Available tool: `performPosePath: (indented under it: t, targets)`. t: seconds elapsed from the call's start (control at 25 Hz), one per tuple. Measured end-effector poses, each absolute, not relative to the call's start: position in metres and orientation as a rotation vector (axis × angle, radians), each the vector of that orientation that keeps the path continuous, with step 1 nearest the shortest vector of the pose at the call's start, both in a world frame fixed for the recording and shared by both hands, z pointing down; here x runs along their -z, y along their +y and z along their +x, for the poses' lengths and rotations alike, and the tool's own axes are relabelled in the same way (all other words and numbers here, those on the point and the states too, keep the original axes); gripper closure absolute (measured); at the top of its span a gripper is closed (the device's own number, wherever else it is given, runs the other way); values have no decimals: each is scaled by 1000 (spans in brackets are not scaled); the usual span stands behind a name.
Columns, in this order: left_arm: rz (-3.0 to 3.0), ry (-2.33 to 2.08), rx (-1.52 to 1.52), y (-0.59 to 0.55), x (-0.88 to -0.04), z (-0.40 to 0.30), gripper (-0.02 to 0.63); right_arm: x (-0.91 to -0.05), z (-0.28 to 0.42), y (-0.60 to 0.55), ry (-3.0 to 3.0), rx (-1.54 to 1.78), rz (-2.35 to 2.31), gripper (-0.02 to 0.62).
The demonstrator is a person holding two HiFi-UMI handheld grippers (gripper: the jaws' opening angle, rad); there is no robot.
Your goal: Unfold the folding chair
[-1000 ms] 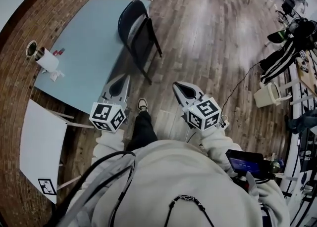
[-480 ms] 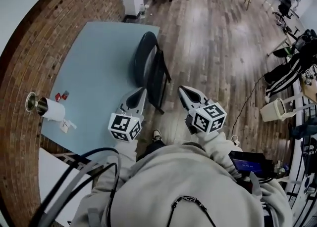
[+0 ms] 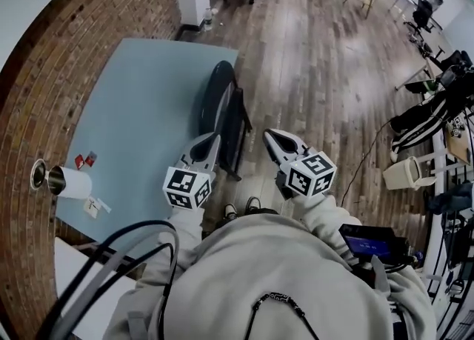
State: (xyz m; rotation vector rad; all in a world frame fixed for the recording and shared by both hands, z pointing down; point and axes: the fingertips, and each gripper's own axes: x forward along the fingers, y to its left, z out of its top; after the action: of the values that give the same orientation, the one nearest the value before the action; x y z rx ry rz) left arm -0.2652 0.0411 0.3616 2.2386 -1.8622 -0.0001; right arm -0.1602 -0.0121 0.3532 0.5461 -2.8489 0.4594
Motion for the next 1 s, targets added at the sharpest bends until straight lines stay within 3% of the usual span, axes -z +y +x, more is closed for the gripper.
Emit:
performPosePath:
  t: [0.88, 0.96, 1.0]
  targets:
    - [2171, -1848, -153, -57, -373, -311, 601, -362, -184, -79, -2879, -469, 509, 589]
    - [2149, -1793, -207, -70, -388, -321, 453, -369, -182, -84, -2873, -493, 521, 589]
    - [2131, -1767, -250, -77, -398, -327, 445, -372, -179, -87, -2869, -504, 527, 589]
